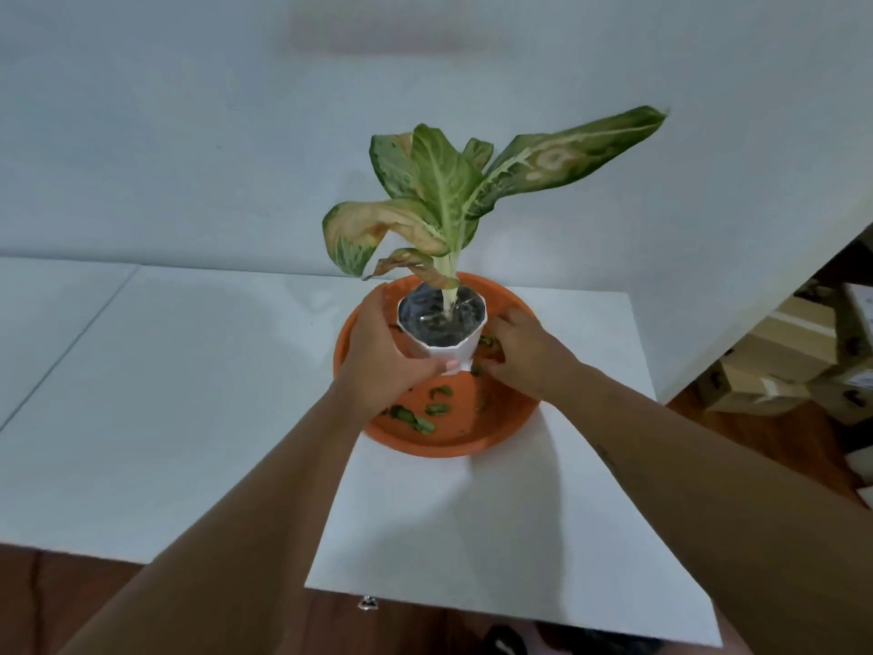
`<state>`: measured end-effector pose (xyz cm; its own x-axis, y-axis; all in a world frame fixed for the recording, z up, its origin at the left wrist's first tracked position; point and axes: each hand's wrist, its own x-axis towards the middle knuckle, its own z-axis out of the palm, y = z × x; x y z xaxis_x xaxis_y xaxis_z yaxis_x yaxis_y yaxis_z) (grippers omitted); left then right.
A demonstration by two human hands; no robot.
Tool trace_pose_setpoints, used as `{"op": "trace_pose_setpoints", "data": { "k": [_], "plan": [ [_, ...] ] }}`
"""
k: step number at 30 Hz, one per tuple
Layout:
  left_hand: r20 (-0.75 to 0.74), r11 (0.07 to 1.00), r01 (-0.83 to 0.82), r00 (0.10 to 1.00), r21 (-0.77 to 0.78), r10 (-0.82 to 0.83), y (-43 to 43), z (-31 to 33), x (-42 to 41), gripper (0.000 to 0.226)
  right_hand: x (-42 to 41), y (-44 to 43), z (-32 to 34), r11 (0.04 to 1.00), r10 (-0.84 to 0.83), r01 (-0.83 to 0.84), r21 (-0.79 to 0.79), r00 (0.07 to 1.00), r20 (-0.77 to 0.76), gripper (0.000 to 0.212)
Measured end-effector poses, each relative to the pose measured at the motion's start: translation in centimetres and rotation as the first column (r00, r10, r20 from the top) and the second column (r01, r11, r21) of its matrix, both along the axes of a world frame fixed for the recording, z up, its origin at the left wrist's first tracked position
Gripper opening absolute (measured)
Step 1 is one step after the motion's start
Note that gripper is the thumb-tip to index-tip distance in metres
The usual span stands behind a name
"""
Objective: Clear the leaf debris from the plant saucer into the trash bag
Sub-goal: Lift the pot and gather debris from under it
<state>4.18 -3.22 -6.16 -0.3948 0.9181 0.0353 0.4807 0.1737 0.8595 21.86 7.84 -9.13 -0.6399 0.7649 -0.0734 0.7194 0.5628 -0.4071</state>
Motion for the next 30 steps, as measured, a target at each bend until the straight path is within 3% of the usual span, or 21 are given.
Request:
{"op": "trace_pose_setpoints", "data": {
  "k": [2,4,7,9,11,13,15,18,22,25,30],
  "plan": [
    [0.027,0.999,0.037,0.999,-0.002,-0.036,1.3,-0.1,0.2,0.112,-1.0,0.7,-0.4,0.991,0.127,-0.13,0.024,0.987,0.102,0.074],
    [0.024,0.997,0.077,0.997,-0.028,-0.076,2.2,-0.4,0.1,0.113,-1.7,0.9,-0.8,0.989,0.147,-0.144,-0.029,0.971,0.189,0.08],
    [0.0,0.993,0.107,0.994,-0.047,-0.107,2.7,-0.3,-0.1,0.091,-1.3,0.6,-0.7,0.99,0.136,-0.12,-0.081,0.957,0.254,0.071],
    [0.029,0.994,0.094,0.995,-0.056,-0.092,2.7,-0.1,-0.8,0.092,-0.8,-0.3,0.0,0.981,0.194,-0.187,-0.054,0.933,0.303,0.057],
    [0.059,0.996,0.06,0.997,-0.073,-0.056,2.7,0.8,-2.0,0.114,-0.6,-0.7,0.9,0.975,0.224,-0.217,-0.057,0.939,0.26,0.041],
    [0.05,0.996,0.047,0.998,-0.081,-0.043,2.7,2.2,-3.3,0.123,-0.9,-0.4,1.5,0.983,0.182,-0.176,-0.049,0.969,0.168,0.036],
    [0.037,0.996,0.038,0.999,-0.078,-0.035,2.8,3.5,-4.7,0.121,-1.9,0.8,1.6,0.992,0.124,-0.127,0.016,0.984,0.126,0.046],
    [0.019,0.996,0.037,0.999,-0.078,-0.036,3.1,4.5,-6.7,0.118,-4.6,2.6,0.9,0.976,0.178,-0.195,0.095,0.971,0.16,0.059],
    [0.0,0.996,0.051,0.999,-0.075,-0.051,3.3,4.4,-8.5,0.117,-6.4,3.2,-0.3,0.974,0.22,-0.228,0.001,0.941,0.259,0.06],
    [0.012,0.995,0.066,0.998,-0.079,-0.066,3.3,4.4,-9.0,0.116,-4.7,1.8,-0.3,0.974,0.21,-0.225,0.016,0.931,0.297,0.063],
    [0.068,0.995,0.078,0.995,-0.07,-0.073,3.3,4.3,-9.2,0.112,-2.2,-1.9,0.8,0.956,0.281,-0.293,0.032,0.937,0.209,0.048]
  ]
}}
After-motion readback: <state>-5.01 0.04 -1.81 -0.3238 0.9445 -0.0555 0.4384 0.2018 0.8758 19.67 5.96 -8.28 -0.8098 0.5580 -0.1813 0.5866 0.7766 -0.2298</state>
